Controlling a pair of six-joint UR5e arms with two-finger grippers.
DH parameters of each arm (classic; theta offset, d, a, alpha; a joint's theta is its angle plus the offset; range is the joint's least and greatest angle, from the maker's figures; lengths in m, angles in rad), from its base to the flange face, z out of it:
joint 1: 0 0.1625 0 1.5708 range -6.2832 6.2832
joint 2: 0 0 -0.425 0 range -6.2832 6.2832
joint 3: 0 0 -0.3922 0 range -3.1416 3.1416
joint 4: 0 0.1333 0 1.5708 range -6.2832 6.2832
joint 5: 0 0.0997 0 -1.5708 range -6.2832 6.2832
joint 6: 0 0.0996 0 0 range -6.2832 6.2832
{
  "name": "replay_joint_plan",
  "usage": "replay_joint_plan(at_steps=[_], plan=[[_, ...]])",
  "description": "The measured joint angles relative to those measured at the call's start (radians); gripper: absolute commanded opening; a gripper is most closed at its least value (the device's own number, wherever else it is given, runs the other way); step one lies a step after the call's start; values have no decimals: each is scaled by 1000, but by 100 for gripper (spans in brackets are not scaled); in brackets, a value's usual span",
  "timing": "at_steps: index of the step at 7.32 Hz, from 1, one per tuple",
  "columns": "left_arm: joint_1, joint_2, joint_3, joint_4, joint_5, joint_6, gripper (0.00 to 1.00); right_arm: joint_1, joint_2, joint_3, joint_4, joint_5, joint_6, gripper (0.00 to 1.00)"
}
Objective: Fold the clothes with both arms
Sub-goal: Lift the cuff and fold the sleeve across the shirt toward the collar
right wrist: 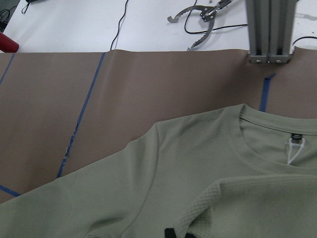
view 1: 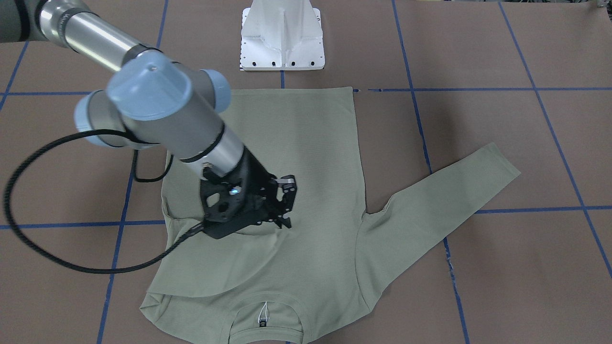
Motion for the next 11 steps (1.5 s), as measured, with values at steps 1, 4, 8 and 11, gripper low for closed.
replay_joint_plan(at_steps=[1, 4, 8, 11], plan=[[0, 1, 2, 0, 0, 1, 99, -42, 50, -50, -1, -50, -1, 0], [0, 5, 9, -1, 0, 1, 99, -112, 103, -154, 0, -107, -5, 0], [0, 10, 10, -1, 0, 3, 99, -184, 212, -351, 5, -186, -11, 2], [0, 2, 13, -1, 1, 3, 99, -204, 301, -513, 105, -308, -14, 100]])
